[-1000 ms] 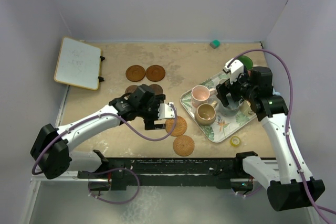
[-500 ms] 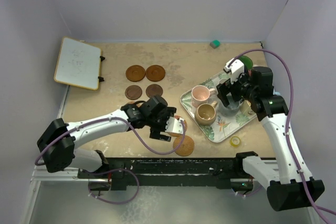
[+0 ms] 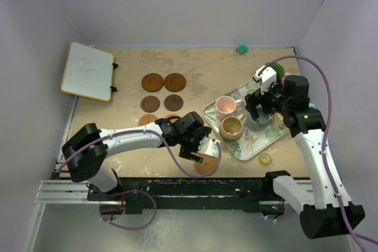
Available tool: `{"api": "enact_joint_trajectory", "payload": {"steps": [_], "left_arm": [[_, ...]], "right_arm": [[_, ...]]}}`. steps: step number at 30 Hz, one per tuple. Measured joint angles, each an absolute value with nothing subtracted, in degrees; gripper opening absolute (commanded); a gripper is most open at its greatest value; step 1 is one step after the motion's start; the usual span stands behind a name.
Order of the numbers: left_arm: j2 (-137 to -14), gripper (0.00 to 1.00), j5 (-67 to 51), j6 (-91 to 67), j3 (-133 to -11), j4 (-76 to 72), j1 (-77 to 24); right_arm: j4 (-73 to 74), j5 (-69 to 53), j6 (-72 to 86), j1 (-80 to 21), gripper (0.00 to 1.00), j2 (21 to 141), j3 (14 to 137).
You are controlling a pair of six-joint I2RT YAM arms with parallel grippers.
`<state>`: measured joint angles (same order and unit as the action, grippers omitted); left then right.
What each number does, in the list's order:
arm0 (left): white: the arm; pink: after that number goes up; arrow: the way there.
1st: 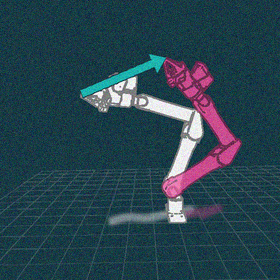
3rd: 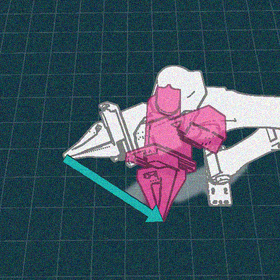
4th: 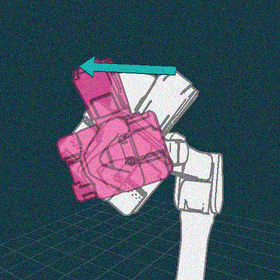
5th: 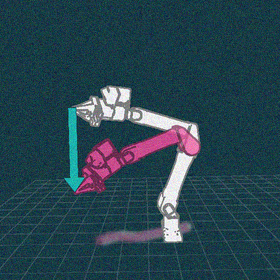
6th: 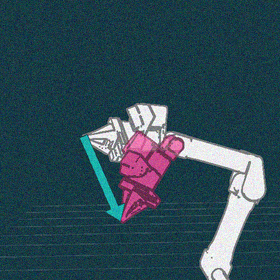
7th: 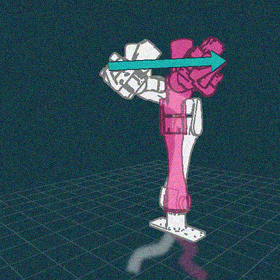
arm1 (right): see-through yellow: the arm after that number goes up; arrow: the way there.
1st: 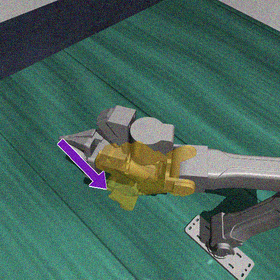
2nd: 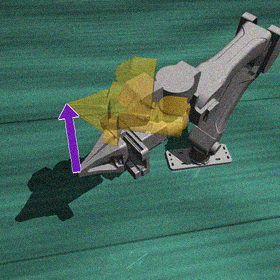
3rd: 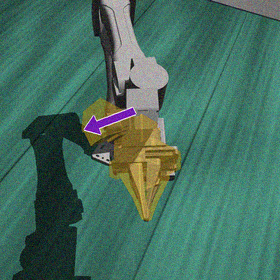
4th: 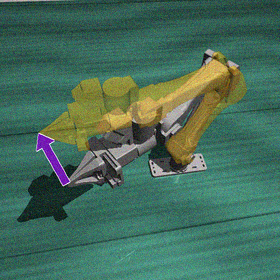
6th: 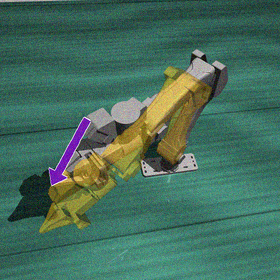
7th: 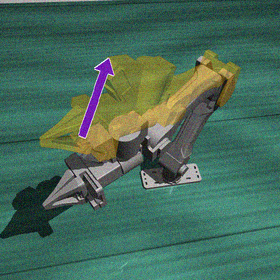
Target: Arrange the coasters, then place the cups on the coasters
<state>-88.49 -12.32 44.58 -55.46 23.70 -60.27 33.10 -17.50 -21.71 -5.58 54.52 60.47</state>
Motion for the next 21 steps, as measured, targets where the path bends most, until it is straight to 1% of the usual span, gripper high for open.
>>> {"api": "enact_joint_trajectory", "payload": {"steps": [10, 21], "left_arm": [[-97.0, 0.75, -17.9, 39.9, -61.5, 18.4, -51.6], [-103.4, 0.73, -18.2, 36.3, -62.3, 15.0, -51.0]], "right_arm": [[33.1, -17.6, -21.7, -5.5, 1.00, 54.5, 60.5], [33.1, -17.7, -21.7, -5.5, 1.00, 54.5, 60.5]]}}
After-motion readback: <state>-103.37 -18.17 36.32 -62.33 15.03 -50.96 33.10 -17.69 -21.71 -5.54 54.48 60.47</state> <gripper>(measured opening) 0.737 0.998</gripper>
